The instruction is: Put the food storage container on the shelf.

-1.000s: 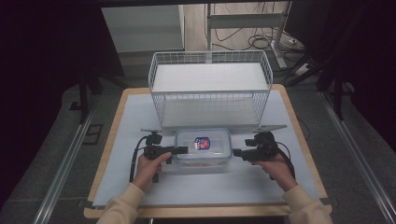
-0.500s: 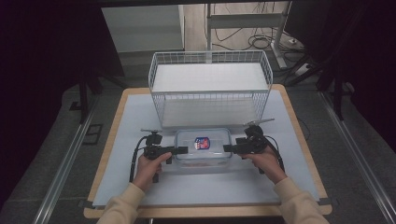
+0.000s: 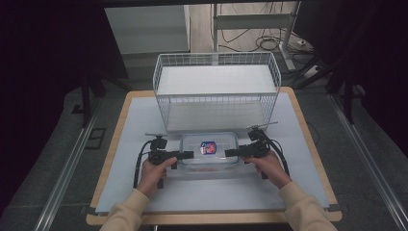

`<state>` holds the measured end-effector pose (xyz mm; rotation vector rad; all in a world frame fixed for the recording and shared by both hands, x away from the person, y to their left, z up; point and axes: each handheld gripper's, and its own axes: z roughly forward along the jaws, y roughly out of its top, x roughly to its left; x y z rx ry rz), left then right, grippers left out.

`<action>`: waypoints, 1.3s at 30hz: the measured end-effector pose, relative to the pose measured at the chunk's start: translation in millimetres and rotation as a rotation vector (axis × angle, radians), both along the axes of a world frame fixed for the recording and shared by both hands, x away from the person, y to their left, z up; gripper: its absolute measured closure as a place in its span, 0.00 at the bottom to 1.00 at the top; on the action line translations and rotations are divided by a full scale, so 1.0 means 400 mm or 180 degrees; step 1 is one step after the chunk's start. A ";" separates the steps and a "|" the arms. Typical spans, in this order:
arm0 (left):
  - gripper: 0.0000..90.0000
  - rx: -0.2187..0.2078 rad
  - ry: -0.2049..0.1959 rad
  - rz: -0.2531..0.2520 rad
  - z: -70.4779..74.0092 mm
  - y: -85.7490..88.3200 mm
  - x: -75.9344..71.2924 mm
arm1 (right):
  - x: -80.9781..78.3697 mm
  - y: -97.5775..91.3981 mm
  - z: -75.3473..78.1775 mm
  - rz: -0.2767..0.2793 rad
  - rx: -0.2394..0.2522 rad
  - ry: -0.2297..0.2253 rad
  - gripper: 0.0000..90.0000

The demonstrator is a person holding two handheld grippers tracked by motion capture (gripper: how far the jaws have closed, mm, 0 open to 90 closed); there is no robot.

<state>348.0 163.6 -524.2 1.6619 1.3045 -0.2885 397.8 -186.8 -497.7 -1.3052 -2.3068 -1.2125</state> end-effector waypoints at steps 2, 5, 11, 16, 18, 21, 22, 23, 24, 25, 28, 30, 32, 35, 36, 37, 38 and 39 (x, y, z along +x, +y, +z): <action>0.25 0.0010 -0.0014 0.0005 0.001 -0.001 -0.001 | 0.004 -0.008 -0.001 -0.0013 0.0057 0.0073 0.29; 0.26 0.0028 -0.0049 0.0000 0.004 -0.002 -0.005 | 0.007 -0.018 -0.003 -0.0020 0.0126 0.0120 0.33; 0.30 0.0053 -0.0147 0.0034 0.011 -0.001 -0.023 | -0.004 -0.027 0.011 0.0009 0.0133 0.0062 0.40; 0.33 0.0076 -0.0229 0.0047 0.017 0.000 -0.040 | -0.014 -0.036 0.016 0.0013 0.0176 0.0031 0.45; 0.34 0.0093 -0.0262 0.0053 0.019 0.000 -0.046 | -0.019 -0.039 0.018 0.0014 0.0185 0.0006 0.46; 0.35 0.0098 -0.0289 0.0057 0.021 0.001 -0.054 | -0.026 -0.041 0.021 0.0011 0.0198 -0.0015 0.48; 0.36 0.0105 -0.0302 0.0055 0.022 0.001 -0.056 | -0.028 -0.043 0.021 0.0017 0.0200 -0.0028 0.49; 0.36 0.0110 -0.0310 0.0058 0.023 0.001 -0.058 | -0.029 -0.043 0.022 0.0021 0.0201 -0.0030 0.49; 0.36 0.0107 -0.0314 0.0062 0.023 0.001 -0.061 | -0.031 -0.044 0.023 0.0026 0.0200 -0.0046 0.50; 0.37 0.0111 -0.0333 0.0063 0.024 0.000 -0.064 | -0.033 -0.045 0.024 0.0031 0.0198 -0.0052 0.50; 0.37 0.0139 -0.0366 0.0058 0.026 0.000 -0.070 | -0.039 -0.048 0.025 0.0038 0.0215 -0.0071 0.53; 0.38 0.0140 -0.0386 0.0073 0.027 -0.002 -0.075 | -0.042 -0.052 0.025 0.0029 0.0242 -0.0074 0.54; 0.38 0.0152 -0.0414 0.0074 0.028 -0.002 -0.078 | -0.047 -0.053 0.025 0.0028 0.0246 -0.0100 0.54; 0.39 0.0156 -0.0440 0.0076 0.030 -0.002 -0.084 | -0.057 -0.052 0.029 0.0037 0.0202 -0.0164 0.54; 0.40 0.0157 -0.0447 0.0077 0.030 -0.002 -0.085 | -0.060 -0.051 0.030 0.0032 0.0201 -0.0182 0.55; 0.40 0.0155 -0.0452 0.0083 0.030 -0.002 -0.087 | -0.061 -0.052 0.030 0.0033 0.0203 -0.0183 0.55; 0.40 0.0148 -0.0452 0.0089 0.030 -0.002 -0.088 | -0.063 -0.054 0.030 0.0029 0.0219 -0.0177 0.55; 0.40 0.0146 -0.0455 0.0094 0.030 -0.002 -0.089 | -0.064 -0.054 0.029 0.0020 0.0230 -0.0182 0.55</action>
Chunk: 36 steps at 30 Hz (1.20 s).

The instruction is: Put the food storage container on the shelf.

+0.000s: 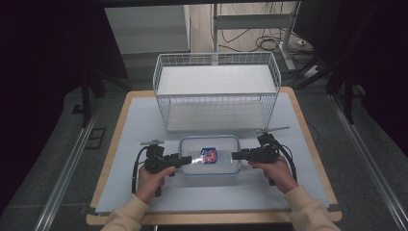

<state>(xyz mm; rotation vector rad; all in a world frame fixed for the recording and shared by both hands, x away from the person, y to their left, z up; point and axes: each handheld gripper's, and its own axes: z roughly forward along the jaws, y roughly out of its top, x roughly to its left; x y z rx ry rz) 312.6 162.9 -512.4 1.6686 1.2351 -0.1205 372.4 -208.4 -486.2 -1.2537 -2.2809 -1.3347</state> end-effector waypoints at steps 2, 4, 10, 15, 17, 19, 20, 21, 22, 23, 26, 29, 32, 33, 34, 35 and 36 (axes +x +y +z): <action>0.41 -0.0007 -0.0005 0.0008 0.000 0.000 -0.002 | -0.002 -0.001 -0.001 -0.0010 0.0014 -0.0001 0.56; 0.41 -0.0003 -0.0017 0.0009 0.000 0.001 -0.003 | -0.004 -0.002 -0.001 -0.0018 0.0032 -0.0001 0.56; 0.42 0.0004 -0.0037 0.0028 0.002 -0.001 -0.012 | -0.013 -0.002 0.000 -0.0036 0.0037 -0.0037 0.57; 0.43 0.0019 -0.0053 0.0039 0.005 -0.001 -0.018 | -0.019 -0.001 0.003 -0.0051 0.0033 -0.0053 0.57; 0.43 0.0015 -0.0052 0.0041 0.006 -0.001 -0.020 | -0.020 -0.001 0.003 -0.0060 0.0036 -0.0054 0.57; 0.44 0.0017 -0.0057 0.0046 0.007 0.000 -0.022 | -0.022 -0.001 0.003 -0.0075 0.0044 -0.0064 0.58; 0.44 0.0023 -0.0066 0.0047 0.007 0.000 -0.023 | -0.023 -0.001 0.004 -0.0078 0.0042 -0.0065 0.58; 0.44 0.0027 -0.0069 0.0054 0.008 0.000 -0.024 | -0.024 0.000 0.005 -0.0083 0.0043 -0.0071 0.58; 0.44 0.0027 -0.0074 0.0064 0.009 0.000 -0.024 | -0.026 0.001 0.006 -0.0088 0.0037 -0.0080 0.58; 0.44 0.0033 -0.0076 0.0068 0.009 0.000 -0.025 | -0.027 0.002 0.007 -0.0087 0.0028 -0.0097 0.58; 0.44 0.0024 -0.0076 0.0080 0.010 0.000 -0.026 | -0.029 0.003 0.007 -0.0082 0.0025 -0.0125 0.58; 0.44 0.0026 -0.0080 0.0098 0.011 0.001 -0.027 | -0.031 0.003 0.009 -0.0076 0.0023 -0.0131 0.59; 0.45 0.0040 -0.0103 0.0116 0.015 0.002 -0.029 | -0.033 0.004 0.010 -0.0062 0.0021 -0.0152 0.59; 0.45 0.0041 -0.0103 0.0115 0.015 0.002 -0.029 | -0.033 0.004 0.010 -0.0060 0.0022 -0.0153 0.59; 0.45 0.0041 -0.0106 0.0117 0.015 0.002 -0.029 | -0.033 0.005 0.010 -0.0060 0.0024 -0.0153 0.59; 0.45 0.0042 -0.0108 0.0117 0.016 0.002 -0.029 | -0.034 0.005 0.010 -0.0061 0.0025 -0.0159 0.59; 0.45 0.0042 -0.0114 0.0119 0.017 0.002 -0.030 | -0.034 0.005 0.010 -0.0061 0.0026 -0.0161 0.59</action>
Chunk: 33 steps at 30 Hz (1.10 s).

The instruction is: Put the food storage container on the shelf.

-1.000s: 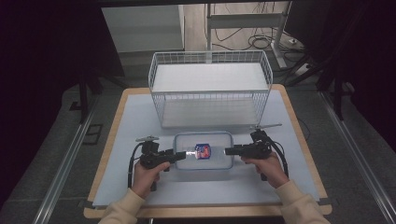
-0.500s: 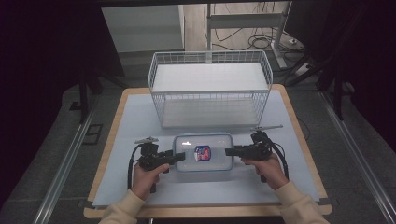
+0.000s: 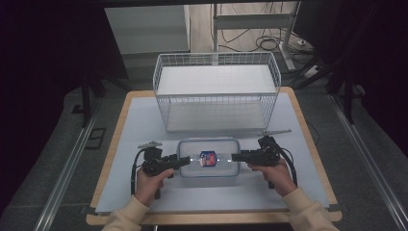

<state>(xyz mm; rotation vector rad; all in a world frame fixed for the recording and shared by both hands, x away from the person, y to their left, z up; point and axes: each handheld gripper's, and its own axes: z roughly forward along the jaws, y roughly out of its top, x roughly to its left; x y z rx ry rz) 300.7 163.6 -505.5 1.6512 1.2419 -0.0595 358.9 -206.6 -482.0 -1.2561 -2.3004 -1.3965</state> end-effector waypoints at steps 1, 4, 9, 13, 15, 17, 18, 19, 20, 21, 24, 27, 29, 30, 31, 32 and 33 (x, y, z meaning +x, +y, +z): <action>0.45 -0.0003 -0.0010 0.0000 0.002 -0.001 -0.001 | 0.000 0.000 0.001 0.0001 0.0002 -0.0005 0.59; 0.45 -0.0015 -0.0042 0.0000 0.009 -0.002 -0.003 | -0.002 -0.003 0.008 -0.0003 0.0013 -0.0035 0.59; 0.46 -0.0006 -0.0110 0.0010 0.021 -0.006 -0.007 | -0.003 -0.009 0.017 -0.0012 0.0057 -0.0105 0.59; 0.46 -0.0001 -0.0150 0.0019 0.030 -0.009 -0.006 | -0.004 -0.012 0.022 -0.0012 0.0071 -0.0144 0.59; 0.46 0.0009 -0.0160 0.0005 0.033 -0.009 -0.005 | -0.004 -0.014 0.027 -0.0015 0.0075 -0.0167 0.59; 0.46 -0.0007 -0.0178 0.0011 0.040 -0.012 -0.003 | -0.006 -0.015 0.034 -0.0028 0.0069 -0.0213 0.59; 0.46 -0.0003 -0.0187 0.0005 0.042 -0.012 -0.003 | -0.006 -0.016 0.038 -0.0030 0.0069 -0.0239 0.59; 0.46 -0.0008 -0.0204 0.0011 0.045 -0.015 -0.002 | -0.006 -0.017 0.040 -0.0036 0.0076 -0.0247 0.59; 0.46 -0.0004 -0.0218 0.0008 0.049 -0.016 -0.001 | -0.007 -0.018 0.044 -0.0040 0.0079 -0.0262 0.59; 0.46 -0.0001 -0.0233 0.0006 0.054 -0.018 0.000 | -0.006 -0.020 0.047 -0.0045 0.0084 -0.0284 0.59; 0.46 0.0016 -0.0283 -0.0017 0.063 -0.021 0.001 | -0.008 -0.026 0.058 -0.0051 0.0099 -0.0315 0.59; 0.46 -0.0002 -0.0285 -0.0016 0.070 -0.024 0.002 | -0.009 -0.028 0.071 -0.0049 0.0082 -0.0382 0.59; 0.46 0.0010 -0.0305 -0.0024 0.077 -0.025 0.004 | -0.008 -0.028 0.077 -0.0063 0.0085 -0.0409 0.58; 0.46 0.0013 -0.0321 -0.0027 0.081 -0.025 0.005 | -0.006 -0.029 0.085 -0.0062 0.0094 -0.0436 0.58; 0.46 0.0020 -0.0325 -0.0022 0.087 -0.026 0.006 | -0.006 -0.029 0.085 -0.0062 0.0094 -0.0436 0.58; 0.46 0.0015 -0.0337 -0.0017 0.092 -0.027 0.008 | -0.005 -0.030 0.089 -0.0061 0.0095 -0.0443 0.59; 0.46 0.0030 -0.0353 -0.0028 0.098 -0.027 0.010 | -0.004 -0.030 0.094 -0.0070 0.0106 -0.0455 0.58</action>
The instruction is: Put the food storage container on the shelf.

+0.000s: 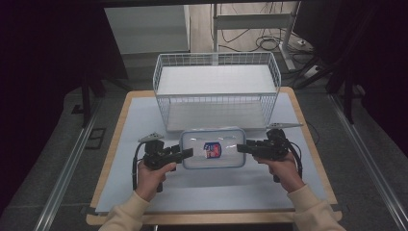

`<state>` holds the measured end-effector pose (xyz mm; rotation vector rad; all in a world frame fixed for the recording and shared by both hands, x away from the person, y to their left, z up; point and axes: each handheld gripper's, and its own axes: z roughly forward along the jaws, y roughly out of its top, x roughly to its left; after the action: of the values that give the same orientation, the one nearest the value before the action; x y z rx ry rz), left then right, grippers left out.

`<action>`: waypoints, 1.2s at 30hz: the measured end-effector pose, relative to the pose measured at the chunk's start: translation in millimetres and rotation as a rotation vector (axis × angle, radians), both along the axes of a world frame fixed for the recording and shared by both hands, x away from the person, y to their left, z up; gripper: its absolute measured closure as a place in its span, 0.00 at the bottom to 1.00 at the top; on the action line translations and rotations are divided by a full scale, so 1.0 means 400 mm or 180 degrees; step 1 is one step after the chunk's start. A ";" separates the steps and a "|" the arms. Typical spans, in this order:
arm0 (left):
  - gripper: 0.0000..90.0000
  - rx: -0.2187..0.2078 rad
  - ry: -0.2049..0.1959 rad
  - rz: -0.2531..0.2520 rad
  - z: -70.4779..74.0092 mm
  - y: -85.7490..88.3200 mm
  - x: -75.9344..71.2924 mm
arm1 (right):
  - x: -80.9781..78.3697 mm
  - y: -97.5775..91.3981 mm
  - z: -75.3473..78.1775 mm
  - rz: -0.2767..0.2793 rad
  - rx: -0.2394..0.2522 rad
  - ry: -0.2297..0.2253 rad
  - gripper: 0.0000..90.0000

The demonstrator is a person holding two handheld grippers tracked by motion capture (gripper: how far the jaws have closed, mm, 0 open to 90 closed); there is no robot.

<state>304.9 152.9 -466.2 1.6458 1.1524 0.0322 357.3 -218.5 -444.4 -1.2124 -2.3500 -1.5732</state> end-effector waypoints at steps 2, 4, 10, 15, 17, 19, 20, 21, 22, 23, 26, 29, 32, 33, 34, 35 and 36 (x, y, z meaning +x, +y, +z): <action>0.46 0.0003 -0.0028 0.0001 0.014 -0.001 0.005 | 0.003 -0.001 0.013 -0.0009 0.0008 -0.0041 0.58; 0.46 0.0010 -0.0058 -0.0001 0.029 -0.002 0.010 | 0.006 -0.002 0.026 -0.0013 0.0018 -0.0073 0.58; 0.46 0.0003 -0.0166 0.0008 0.082 -0.003 0.025 | 0.017 -0.003 0.079 -0.0032 0.0020 -0.0195 0.58; 0.46 0.0000 -0.0236 0.0010 0.129 -0.004 0.040 | 0.026 -0.004 0.124 -0.0049 0.0051 -0.0260 0.58; 0.46 -0.0005 -0.0271 0.0010 0.147 -0.005 0.048 | 0.031 -0.005 0.141 -0.0060 0.0067 -0.0304 0.58; 0.46 0.0000 -0.0302 0.0010 0.168 -0.006 0.055 | 0.036 -0.006 0.159 -0.0067 0.0069 -0.0338 0.58; 0.46 0.0002 -0.0319 0.0009 0.177 -0.007 0.058 | 0.039 -0.007 0.170 -0.0073 0.0078 -0.0353 0.58; 0.46 0.0007 -0.0335 0.0001 0.186 -0.007 0.061 | 0.042 -0.007 0.179 -0.0079 0.0081 -0.0387 0.58; 0.46 0.0015 -0.0343 -0.0005 0.193 -0.007 0.064 | 0.044 -0.007 0.188 -0.0078 0.0087 -0.0405 0.58; 0.46 0.0012 -0.0361 -0.0008 0.204 -0.007 0.068 | 0.046 -0.007 0.195 -0.0080 0.0087 -0.0409 0.58; 0.46 0.0018 -0.0411 -0.0006 0.231 -0.008 0.078 | 0.053 -0.008 0.221 -0.0083 0.0092 -0.0460 0.58; 0.46 0.0025 -0.0454 -0.0003 0.259 -0.008 0.093 | 0.065 -0.009 0.247 -0.0094 0.0118 -0.0497 0.58; 0.46 0.0016 -0.0479 -0.0004 0.286 -0.007 0.113 | 0.082 -0.008 0.274 -0.0102 0.0122 -0.0530 0.58; 0.46 0.0012 -0.0488 -0.0003 0.296 -0.007 0.122 | 0.088 -0.008 0.284 -0.0101 0.0119 -0.0535 0.58; 0.46 0.0012 -0.0495 -0.0002 0.302 -0.007 0.129 | 0.098 -0.008 0.296 -0.0105 0.0112 -0.0546 0.58; 0.46 0.0014 -0.0498 -0.0003 0.309 -0.005 0.137 | 0.104 -0.007 0.302 -0.0110 0.0114 -0.0555 0.58; 0.46 0.0017 -0.0502 -0.0007 0.316 -0.004 0.146 | 0.112 -0.007 0.310 -0.0113 0.0109 -0.0554 0.58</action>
<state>363.4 151.2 -339.9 1.6191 1.0311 0.1609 402.2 -221.3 -320.2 -1.1607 -2.4041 -1.7910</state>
